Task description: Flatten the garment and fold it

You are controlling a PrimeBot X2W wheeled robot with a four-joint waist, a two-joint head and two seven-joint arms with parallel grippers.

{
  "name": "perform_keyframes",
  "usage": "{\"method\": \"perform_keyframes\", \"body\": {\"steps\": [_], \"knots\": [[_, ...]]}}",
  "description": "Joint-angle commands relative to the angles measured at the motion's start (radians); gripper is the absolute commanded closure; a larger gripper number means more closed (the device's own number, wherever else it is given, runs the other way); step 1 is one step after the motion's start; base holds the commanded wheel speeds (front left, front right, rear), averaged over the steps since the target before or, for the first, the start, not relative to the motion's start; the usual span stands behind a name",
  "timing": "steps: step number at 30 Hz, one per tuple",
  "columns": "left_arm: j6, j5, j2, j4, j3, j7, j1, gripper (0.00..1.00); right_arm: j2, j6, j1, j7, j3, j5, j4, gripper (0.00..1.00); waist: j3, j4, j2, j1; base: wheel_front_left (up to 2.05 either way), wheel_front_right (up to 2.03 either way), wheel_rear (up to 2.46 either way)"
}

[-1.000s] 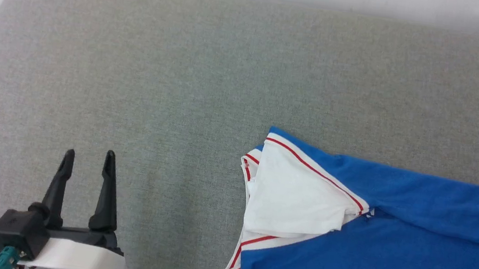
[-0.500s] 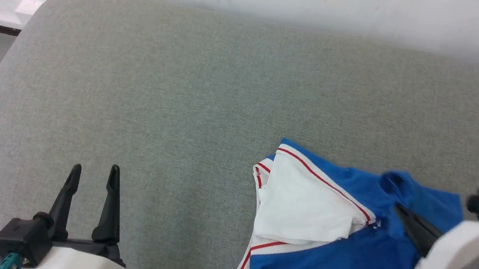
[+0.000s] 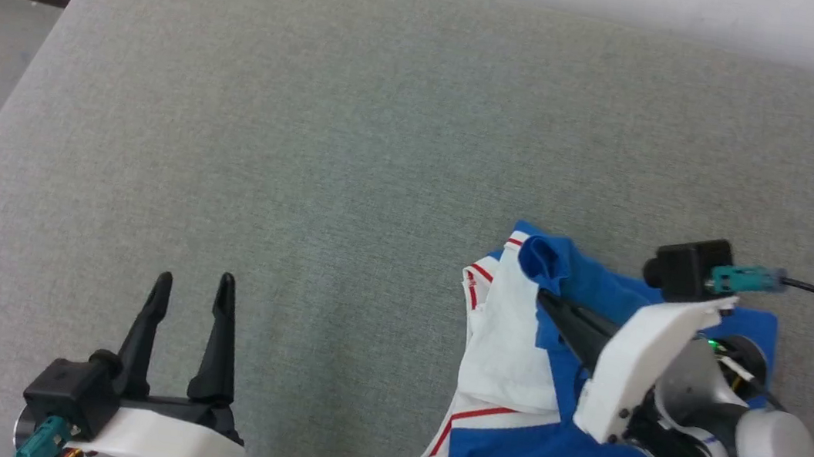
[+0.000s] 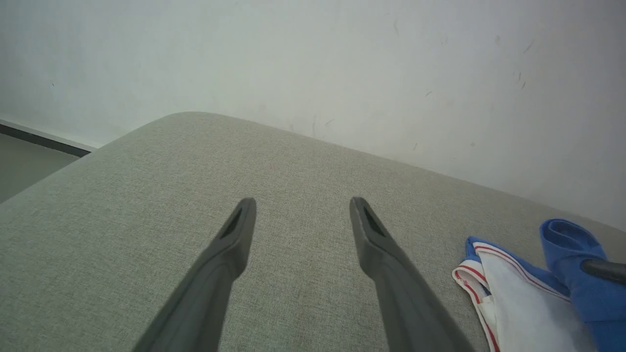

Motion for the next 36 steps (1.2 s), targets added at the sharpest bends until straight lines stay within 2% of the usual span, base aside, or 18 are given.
{"method": "perform_keyframes", "body": {"steps": [1,7,13,14,15,16,20,24,27,31,32,36], "knots": [[-0.012,-0.002,-0.009,0.01,-0.004,-0.01,-0.021,0.0,0.007,-0.001,-0.027,-0.017,0.019,-0.013,0.043,1.0,0.017,0.023,0.0,-0.0001,0.0,0.0,0.0],[-0.029,0.002,-0.031,0.03,-0.007,-0.012,-0.039,0.0,0.012,-0.001,-0.071,-0.084,0.049,-0.041,0.229,1.0,0.03,0.045,0.0,-0.0001,0.0,0.0,0.0],[-0.048,0.008,-0.049,0.052,-0.009,-0.013,-0.057,0.0,0.012,-0.001,-0.13,-0.148,0.073,-0.122,0.433,1.0,0.034,0.056,0.0,-0.0001,0.0,0.0,0.0],[-0.05,0.008,-0.051,0.057,-0.01,-0.013,-0.059,0.0,0.012,-0.001,-0.141,-0.156,0.079,-0.139,0.461,0.81,0.033,0.056,0.0,-0.0001,0.0,0.0,0.0],[-0.053,0.009,-0.053,0.062,-0.01,-0.013,-0.061,0.0,0.012,-0.001,-0.153,-0.166,0.089,-0.156,0.484,0.19,0.032,0.055,0.0,-0.0001,0.0,0.0,0.0],[-0.056,0.008,-0.054,0.066,-0.01,-0.013,-0.062,0.0,0.012,-0.001,-0.163,-0.176,0.098,-0.167,0.502,0.0,0.03,0.052,0.0,-0.0001,0.0,0.0,0.0],[-0.06,0.007,-0.054,0.078,-0.005,-0.013,-0.056,0.0,0.012,-0.001,-0.195,-0.197,0.157,-0.127,0.515,0.0,0.019,0.026,0.0,-0.0001,0.0,0.0,0.0],[-0.06,0.007,-0.051,0.079,-0.002,-0.013,-0.049,0.0,0.012,-0.001,-0.207,-0.186,0.174,-0.118,0.455,0.0,0.009,-0.004,0.0,-0.0001,0.0,0.0,0.0],[-0.059,0.009,-0.05,0.071,0.0,-0.013,-0.047,0.0,0.009,-0.001,-0.183,-0.194,0.108,-0.151,0.365,0.0,0.007,-0.023,0.0,-0.0001,0.0,0.0,0.0],[-0.059,0.012,-0.047,0.065,-0.002,-0.013,-0.043,0.0,-0.029,-0.001,-0.09,-0.216,-0.048,-0.184,0.2,0.0,0.009,-0.039,0.0,-0.0001,0.0,0.0,0.0],[-0.059,0.012,-0.047,0.065,-0.002,-0.013,-0.043,0.0,-0.029,-0.001,-0.09,-0.216,-0.048,-0.184,0.2,0.0,0.009,-0.039,0.0,-0.0001,0.0,0.0,0.0],[-0.059,0.012,-0.047,0.063,-0.006,-0.013,-0.037,0.0,-0.053,-0.001,0.039,-0.198,-0.195,-0.21,0.047,0.0,0.016,-0.05,0.0,-0.0001,0.0,0.0,0.0]]}}
